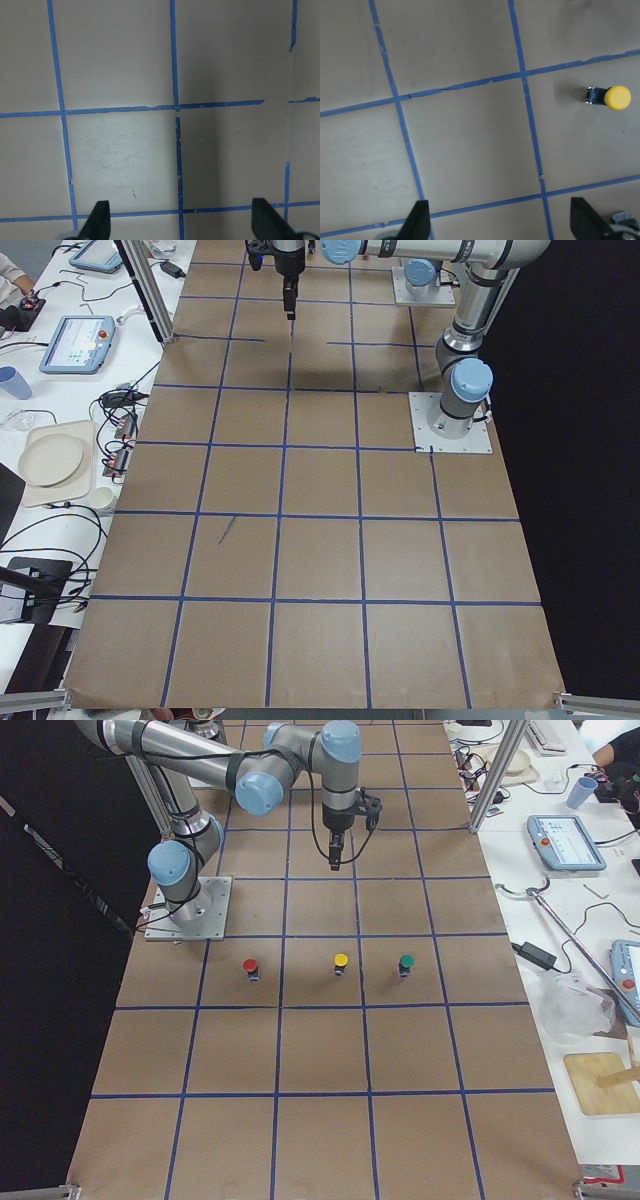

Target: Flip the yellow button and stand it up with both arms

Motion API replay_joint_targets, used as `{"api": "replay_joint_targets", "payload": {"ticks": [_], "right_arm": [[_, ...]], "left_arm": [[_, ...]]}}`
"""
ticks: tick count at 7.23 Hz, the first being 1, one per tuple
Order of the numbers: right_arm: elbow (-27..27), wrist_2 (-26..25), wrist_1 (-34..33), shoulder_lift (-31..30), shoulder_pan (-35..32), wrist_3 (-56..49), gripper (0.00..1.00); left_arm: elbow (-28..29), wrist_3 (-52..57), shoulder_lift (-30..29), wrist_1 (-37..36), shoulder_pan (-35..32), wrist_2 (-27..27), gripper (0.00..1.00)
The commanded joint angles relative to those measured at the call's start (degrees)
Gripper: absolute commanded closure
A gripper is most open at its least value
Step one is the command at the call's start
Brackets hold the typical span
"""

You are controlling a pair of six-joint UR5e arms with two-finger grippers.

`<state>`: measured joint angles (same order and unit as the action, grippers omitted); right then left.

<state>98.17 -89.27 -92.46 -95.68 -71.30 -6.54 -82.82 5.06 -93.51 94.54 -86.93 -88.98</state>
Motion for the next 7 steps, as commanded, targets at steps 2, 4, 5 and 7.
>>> {"api": "replay_joint_targets", "payload": {"ticks": [2,4,5,7], "right_arm": [[-5.8,0.6,8.7,-1.5,-12.7,21.7,0.0],[-3.4,-3.9,8.0,-1.9,-18.3,23.5,0.0],[-1.3,-3.3,7.7,-2.1,-18.7,23.2,0.0],[-0.9,-3.2,7.9,-2.9,-18.1,21.5,0.0]], "left_arm": [[-0.1,-0.1,0.0,0.0,-0.1,0.0,0.0],[0.4,-0.1,0.0,-0.1,0.0,0.1,0.0],[0.4,-0.1,0.0,-0.1,0.0,0.1,0.0],[0.4,-0.1,-0.1,-0.2,0.0,0.1,0.0]]}}
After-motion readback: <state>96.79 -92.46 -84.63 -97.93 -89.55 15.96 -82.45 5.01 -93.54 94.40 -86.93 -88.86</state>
